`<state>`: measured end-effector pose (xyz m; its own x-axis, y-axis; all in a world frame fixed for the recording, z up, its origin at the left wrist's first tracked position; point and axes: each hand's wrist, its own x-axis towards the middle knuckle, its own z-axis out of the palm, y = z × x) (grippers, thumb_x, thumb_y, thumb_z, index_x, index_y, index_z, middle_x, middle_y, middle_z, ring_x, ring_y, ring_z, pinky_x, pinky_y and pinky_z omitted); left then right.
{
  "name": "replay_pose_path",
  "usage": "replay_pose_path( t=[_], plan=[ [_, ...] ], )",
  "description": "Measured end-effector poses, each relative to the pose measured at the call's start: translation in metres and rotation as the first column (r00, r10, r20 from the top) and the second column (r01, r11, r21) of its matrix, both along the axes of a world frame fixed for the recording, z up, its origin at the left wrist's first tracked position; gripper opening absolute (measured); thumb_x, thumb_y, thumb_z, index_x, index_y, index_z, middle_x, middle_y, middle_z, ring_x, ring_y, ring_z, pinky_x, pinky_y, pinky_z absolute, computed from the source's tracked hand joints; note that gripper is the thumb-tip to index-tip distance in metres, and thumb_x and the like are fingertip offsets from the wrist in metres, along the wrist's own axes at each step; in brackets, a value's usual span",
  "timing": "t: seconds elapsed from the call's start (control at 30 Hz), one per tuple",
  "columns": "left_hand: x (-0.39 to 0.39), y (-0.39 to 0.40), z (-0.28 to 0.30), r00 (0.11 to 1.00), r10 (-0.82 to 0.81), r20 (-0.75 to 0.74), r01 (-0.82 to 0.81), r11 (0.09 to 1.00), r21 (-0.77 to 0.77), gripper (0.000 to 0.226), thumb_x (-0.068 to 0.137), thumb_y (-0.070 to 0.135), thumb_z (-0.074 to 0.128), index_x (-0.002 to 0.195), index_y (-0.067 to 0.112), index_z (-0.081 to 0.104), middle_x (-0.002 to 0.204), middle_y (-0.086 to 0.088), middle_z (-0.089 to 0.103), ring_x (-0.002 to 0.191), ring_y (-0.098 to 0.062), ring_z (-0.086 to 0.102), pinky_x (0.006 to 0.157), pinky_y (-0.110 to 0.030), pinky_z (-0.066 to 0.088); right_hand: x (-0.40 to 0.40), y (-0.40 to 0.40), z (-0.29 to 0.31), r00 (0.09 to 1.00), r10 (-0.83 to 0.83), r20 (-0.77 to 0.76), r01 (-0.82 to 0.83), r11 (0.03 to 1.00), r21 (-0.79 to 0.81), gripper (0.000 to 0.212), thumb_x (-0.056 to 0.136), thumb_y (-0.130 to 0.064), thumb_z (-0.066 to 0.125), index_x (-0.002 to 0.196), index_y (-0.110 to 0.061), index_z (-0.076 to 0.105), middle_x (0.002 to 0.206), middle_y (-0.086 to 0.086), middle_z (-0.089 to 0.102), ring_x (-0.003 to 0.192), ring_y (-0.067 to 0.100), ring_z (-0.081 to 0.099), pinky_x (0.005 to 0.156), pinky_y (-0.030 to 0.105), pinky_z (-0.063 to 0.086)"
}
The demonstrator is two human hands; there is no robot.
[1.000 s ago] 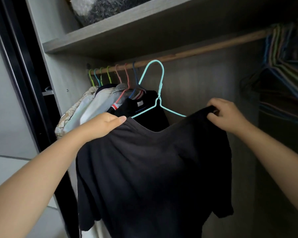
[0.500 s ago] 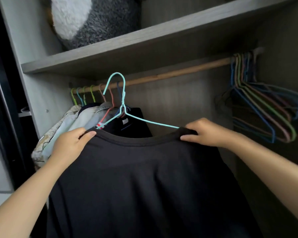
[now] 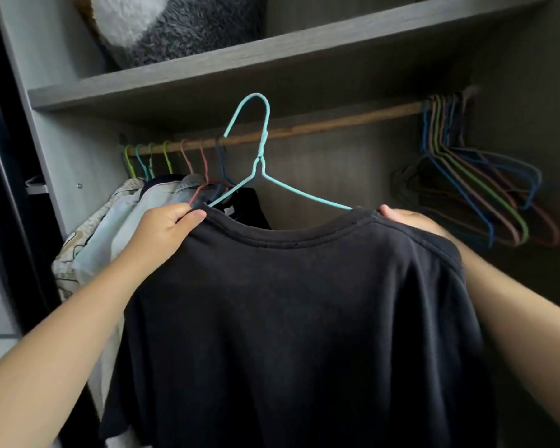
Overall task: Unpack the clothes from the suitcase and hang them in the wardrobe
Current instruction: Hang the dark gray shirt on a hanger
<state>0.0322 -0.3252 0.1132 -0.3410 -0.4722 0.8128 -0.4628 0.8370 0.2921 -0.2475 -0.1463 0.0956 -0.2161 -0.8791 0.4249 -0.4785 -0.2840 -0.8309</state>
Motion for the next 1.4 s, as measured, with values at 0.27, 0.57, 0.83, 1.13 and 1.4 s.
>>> replay_pose_path(
  t=[0.27, 0.57, 0.83, 1.13, 1.4],
  plan=[
    [-0.003, 0.003, -0.009, 0.999, 0.042, -0.032, -0.041, 0.999, 0.011, 0.048, 0.093, 0.022, 0.050, 0.052, 0.013, 0.025, 0.050, -0.003, 0.023, 0.047, -0.003, 0.038, 0.051, -0.014, 0.030, 0.005, 0.022, 0.037, 0.989, -0.087, -0.119, 0.102, 0.987, 0.124, 0.042, 0.090, -0.047, 0.042, 0.072, -0.018, 0.066, 0.066, -0.006, 0.066, 0.068, 0.011, 0.058, 0.056, 0.007, 0.046],
    [-0.013, -0.008, -0.010, 0.993, 0.072, 0.094, -0.081, 0.992, 0.093, 0.044, 0.094, 0.029, 0.046, 0.056, 0.014, 0.032, 0.054, -0.003, 0.036, 0.061, -0.024, 0.043, 0.057, -0.028, 0.029, 0.032, 0.037, 0.027, 0.596, -0.361, -0.717, 0.339, 0.923, -0.182, 0.037, 0.092, -0.028, 0.048, 0.067, -0.001, 0.048, 0.058, 0.000, 0.040, 0.057, 0.015, 0.041, 0.056, 0.018, 0.033],
    [-0.035, -0.028, -0.023, 0.891, 0.326, 0.316, -0.352, 0.936, 0.028, 0.052, 0.087, 0.042, 0.056, 0.128, 0.012, 0.045, 0.131, -0.009, 0.048, 0.124, -0.029, 0.040, 0.099, -0.038, 0.038, 0.008, 0.058, 0.032, 0.636, -0.595, -0.491, 0.600, 0.782, -0.170, 0.035, 0.086, -0.029, 0.060, 0.079, 0.005, 0.066, 0.073, 0.021, 0.061, 0.060, 0.020, 0.050, 0.052, 0.020, 0.035],
    [-0.025, -0.055, -0.017, 0.649, 0.559, 0.517, -0.633, 0.773, -0.040, 0.043, 0.096, 0.031, 0.042, 0.131, 0.006, 0.037, 0.123, -0.012, 0.057, 0.118, -0.030, 0.050, 0.097, -0.036, 0.037, 0.002, 0.047, 0.065, 0.497, -0.721, -0.483, 0.758, 0.632, -0.163, 0.036, 0.088, -0.028, 0.060, 0.079, 0.007, 0.064, 0.071, 0.015, 0.053, 0.072, 0.027, 0.050, 0.063, 0.028, 0.033],
    [-0.022, -0.056, -0.017, 0.619, 0.573, 0.538, -0.649, 0.758, -0.061, 0.043, 0.096, 0.014, 0.033, 0.139, 0.015, 0.029, 0.116, -0.007, 0.060, 0.116, -0.025, 0.049, 0.104, -0.040, 0.026, 0.048, -0.053, 0.083, 0.311, -0.793, -0.523, 0.762, 0.537, -0.361, 0.024, 0.091, -0.018, 0.051, 0.108, -0.005, 0.062, 0.112, 0.014, 0.062, 0.105, 0.033, 0.058, 0.072, 0.030, 0.038]
  ],
)
